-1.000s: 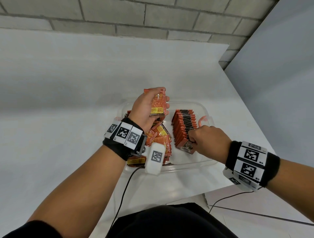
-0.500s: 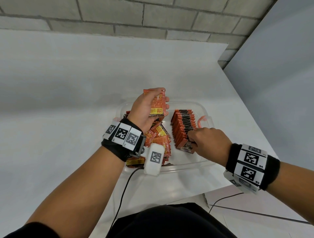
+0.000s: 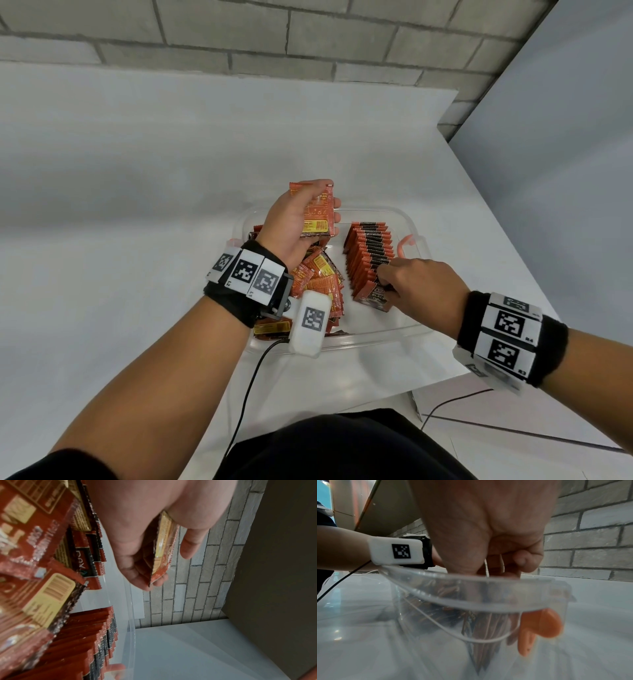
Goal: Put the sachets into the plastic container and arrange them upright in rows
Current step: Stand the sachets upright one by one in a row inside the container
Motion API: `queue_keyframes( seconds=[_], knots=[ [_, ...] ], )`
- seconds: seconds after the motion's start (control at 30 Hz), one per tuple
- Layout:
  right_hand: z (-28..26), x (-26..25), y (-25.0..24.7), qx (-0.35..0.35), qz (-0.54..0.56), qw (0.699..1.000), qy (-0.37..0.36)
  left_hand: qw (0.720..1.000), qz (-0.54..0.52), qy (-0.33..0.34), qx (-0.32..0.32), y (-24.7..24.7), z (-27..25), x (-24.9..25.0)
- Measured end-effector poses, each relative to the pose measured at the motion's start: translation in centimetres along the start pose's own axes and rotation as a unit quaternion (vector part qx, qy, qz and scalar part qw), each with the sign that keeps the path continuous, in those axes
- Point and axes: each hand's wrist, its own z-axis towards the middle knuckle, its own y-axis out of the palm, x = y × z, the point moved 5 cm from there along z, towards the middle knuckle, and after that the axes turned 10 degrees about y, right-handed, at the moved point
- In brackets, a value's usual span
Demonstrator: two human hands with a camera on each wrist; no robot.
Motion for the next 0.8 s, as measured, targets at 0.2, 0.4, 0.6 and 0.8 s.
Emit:
queue_keyframes(
  seconds=[0.2, 0.4, 0.6, 0.8],
  knots=[
    [-0.3, 0.3, -0.5, 0.0, 0.022, 1.0, 0.004, 1.0, 0.002, 0.0, -0.003, 0.1, 0.0, 0.0],
    [-0.5, 0.5, -1.0, 0.017, 0.039, 0.999, 0.018, 1.0, 0.001, -0.002, 0.007, -0.1, 0.0, -0.2],
    [0.4, 2.6, -5.1, 0.102, 0.348, 0.931, 0.045, 0.999, 0.008, -0.036, 0.015, 0.2, -0.4, -0.3],
    [1.9, 2.5, -9.2, 0.135, 0.507, 0.851, 0.024, 0.988, 0.086, -0.002, -0.13, 3.9, -1.4, 1.4]
  ],
)
